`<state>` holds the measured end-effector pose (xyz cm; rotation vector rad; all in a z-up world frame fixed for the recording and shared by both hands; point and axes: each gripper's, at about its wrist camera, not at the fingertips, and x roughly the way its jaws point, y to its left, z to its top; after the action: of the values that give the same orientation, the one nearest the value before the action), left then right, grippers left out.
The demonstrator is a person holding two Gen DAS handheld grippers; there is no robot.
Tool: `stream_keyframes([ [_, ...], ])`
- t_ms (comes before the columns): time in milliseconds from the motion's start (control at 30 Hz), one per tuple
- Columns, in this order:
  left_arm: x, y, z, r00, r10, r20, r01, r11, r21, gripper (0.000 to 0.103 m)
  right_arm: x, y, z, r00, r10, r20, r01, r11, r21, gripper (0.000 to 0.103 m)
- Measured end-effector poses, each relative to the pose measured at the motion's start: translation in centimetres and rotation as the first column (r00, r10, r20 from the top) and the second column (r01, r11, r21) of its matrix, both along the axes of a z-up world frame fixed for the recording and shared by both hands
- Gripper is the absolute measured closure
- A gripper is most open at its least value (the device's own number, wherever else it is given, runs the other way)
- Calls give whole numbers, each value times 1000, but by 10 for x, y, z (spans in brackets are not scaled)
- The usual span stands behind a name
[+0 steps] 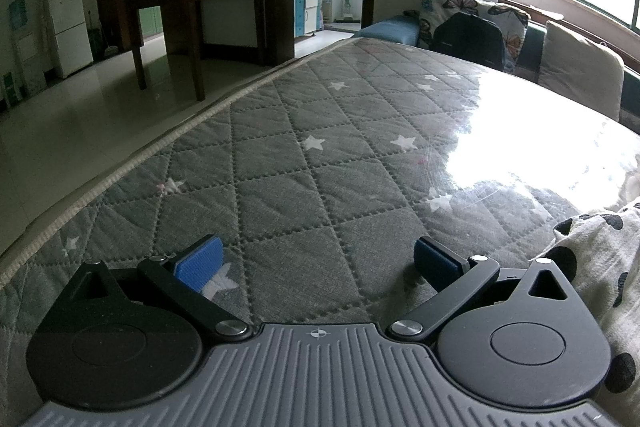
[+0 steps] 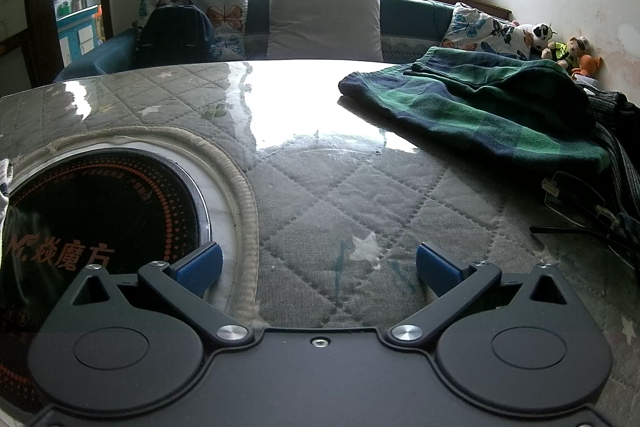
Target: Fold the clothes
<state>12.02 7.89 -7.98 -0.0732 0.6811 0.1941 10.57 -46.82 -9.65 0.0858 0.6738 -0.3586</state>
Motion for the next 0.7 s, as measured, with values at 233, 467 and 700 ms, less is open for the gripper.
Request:
stream_keyframes([
  [233, -1, 2, -1, 1000, 0, 0, 0, 1000, 0, 0, 0, 0, 0, 1000, 0, 0, 0, 1000, 0, 0],
  [467, 0, 0, 0, 1000, 0, 0, 0, 1000, 0, 0, 0, 0, 0, 1000, 0, 0, 0, 1000, 0, 0],
  [700, 0, 0, 0, 1000, 0, 0, 0, 1000, 0, 0, 0, 0, 0, 1000, 0, 0, 0, 1000, 0, 0],
])
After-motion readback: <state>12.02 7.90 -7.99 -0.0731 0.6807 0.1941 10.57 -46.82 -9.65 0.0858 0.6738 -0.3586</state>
